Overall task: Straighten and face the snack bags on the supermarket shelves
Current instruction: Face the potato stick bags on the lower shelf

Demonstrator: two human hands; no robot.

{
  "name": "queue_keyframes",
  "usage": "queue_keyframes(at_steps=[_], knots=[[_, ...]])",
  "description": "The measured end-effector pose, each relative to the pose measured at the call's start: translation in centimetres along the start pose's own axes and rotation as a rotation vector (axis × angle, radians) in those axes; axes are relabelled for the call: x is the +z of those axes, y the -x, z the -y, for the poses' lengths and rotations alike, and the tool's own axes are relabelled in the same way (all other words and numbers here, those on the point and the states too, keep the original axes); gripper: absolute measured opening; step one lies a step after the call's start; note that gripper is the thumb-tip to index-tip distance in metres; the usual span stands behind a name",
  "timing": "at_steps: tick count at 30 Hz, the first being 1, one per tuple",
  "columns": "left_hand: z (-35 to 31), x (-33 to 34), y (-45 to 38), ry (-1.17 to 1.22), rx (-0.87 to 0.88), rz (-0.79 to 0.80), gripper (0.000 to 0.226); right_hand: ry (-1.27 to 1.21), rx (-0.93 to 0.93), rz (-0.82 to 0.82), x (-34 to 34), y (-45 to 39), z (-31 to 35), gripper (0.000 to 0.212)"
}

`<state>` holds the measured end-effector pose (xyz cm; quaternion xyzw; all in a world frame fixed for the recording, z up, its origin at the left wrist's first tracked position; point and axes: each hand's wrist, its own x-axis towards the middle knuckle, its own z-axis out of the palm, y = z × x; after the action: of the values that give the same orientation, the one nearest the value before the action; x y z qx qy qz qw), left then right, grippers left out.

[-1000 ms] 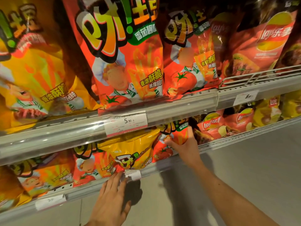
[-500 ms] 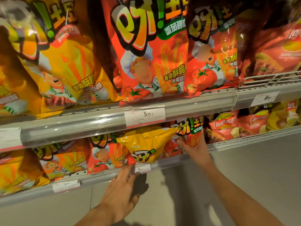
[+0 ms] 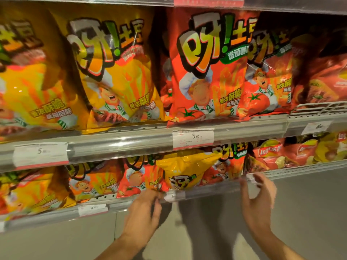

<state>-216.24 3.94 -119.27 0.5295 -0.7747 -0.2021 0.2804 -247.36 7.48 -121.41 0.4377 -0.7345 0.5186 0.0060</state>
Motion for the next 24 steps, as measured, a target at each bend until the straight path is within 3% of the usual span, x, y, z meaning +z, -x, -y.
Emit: queue_keyframes(at_steps=[2, 3, 5, 9, 11, 17, 22, 24], knots=[[0.6, -0.7, 0.3, 0.03, -0.041, -0.164, 0.021, -0.066, -0.062, 0.093, 0.1, 1.2, 1.2, 0.035], [0.9, -1.1, 0.2, 0.006, -0.063, -0.215, 0.024, -0.098, -0.088, 0.177, 0.5, 1.6, 2.0, 0.042], [1.5, -2.0, -0.4, -0.04, -0.122, -0.282, 0.039, -0.144, -0.131, 0.354, 1.7, 2.1, 3.9, 0.068], [1.3, -2.6, -2.4, -0.001, -0.236, -0.283, 0.071, -0.188, -0.029, 0.636, 4.6, 2.7, 7.0, 0.113], [1.0, -2.6, -3.5, 0.152, -0.334, -0.276, 0.078, -0.238, -0.01, 0.668, 5.7, 2.6, 7.7, 0.117], [2.6, -2.8, -6.2, 0.367, -0.49, -0.219, 0.071, -0.373, 0.042, 0.642, 8.8, 1.3, 8.0, 0.112], [4.1, -3.2, -6.6, 0.381, -0.484, -0.119, 0.072, -0.402, 0.082, 0.636, 10.6, 1.5, 7.5, 0.108], [4.2, -3.1, -6.8, 0.371, -0.461, -0.123, 0.056, -0.445, 0.109, 0.615, 11.0, 1.7, 7.3, 0.114]])
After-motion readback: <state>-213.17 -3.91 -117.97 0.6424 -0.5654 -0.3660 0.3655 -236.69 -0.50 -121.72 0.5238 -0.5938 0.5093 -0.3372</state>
